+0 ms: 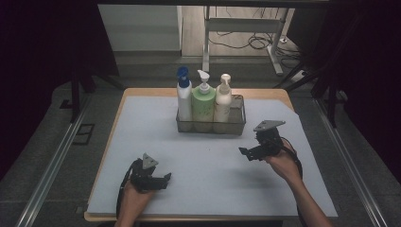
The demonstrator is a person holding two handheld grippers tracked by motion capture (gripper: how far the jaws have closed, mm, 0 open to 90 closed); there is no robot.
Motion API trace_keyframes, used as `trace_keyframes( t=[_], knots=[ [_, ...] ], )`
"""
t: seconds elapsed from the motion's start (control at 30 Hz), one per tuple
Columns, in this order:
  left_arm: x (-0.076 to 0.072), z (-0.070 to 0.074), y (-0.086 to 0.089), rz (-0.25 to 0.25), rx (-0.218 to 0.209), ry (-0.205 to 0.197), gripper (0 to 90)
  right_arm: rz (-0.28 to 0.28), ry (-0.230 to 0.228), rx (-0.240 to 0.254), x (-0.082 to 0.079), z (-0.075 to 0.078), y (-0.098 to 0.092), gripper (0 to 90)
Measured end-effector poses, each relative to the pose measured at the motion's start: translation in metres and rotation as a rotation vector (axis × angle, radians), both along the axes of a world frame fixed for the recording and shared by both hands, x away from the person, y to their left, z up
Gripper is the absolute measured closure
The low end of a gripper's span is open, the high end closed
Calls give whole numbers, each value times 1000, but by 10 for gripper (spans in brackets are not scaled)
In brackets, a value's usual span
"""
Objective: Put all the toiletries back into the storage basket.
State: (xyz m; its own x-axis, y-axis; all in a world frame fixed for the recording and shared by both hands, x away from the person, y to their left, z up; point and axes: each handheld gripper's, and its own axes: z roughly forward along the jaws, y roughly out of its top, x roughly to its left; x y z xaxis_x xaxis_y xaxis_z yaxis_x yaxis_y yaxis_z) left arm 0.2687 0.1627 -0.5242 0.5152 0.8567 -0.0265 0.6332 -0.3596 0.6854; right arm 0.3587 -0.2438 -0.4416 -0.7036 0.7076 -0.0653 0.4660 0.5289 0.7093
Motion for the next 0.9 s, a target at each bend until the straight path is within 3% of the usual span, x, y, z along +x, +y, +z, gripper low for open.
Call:
trace_keyframes(
  t=[0.6,0.9],
  knots=[
    [0,0,0,1,0,0,120,-20,4,-4,-31,-4,-30,0],
    [0,0,0,0,2,-1,120,-52,29,1,-44,-21,-43,0]
  ],
)
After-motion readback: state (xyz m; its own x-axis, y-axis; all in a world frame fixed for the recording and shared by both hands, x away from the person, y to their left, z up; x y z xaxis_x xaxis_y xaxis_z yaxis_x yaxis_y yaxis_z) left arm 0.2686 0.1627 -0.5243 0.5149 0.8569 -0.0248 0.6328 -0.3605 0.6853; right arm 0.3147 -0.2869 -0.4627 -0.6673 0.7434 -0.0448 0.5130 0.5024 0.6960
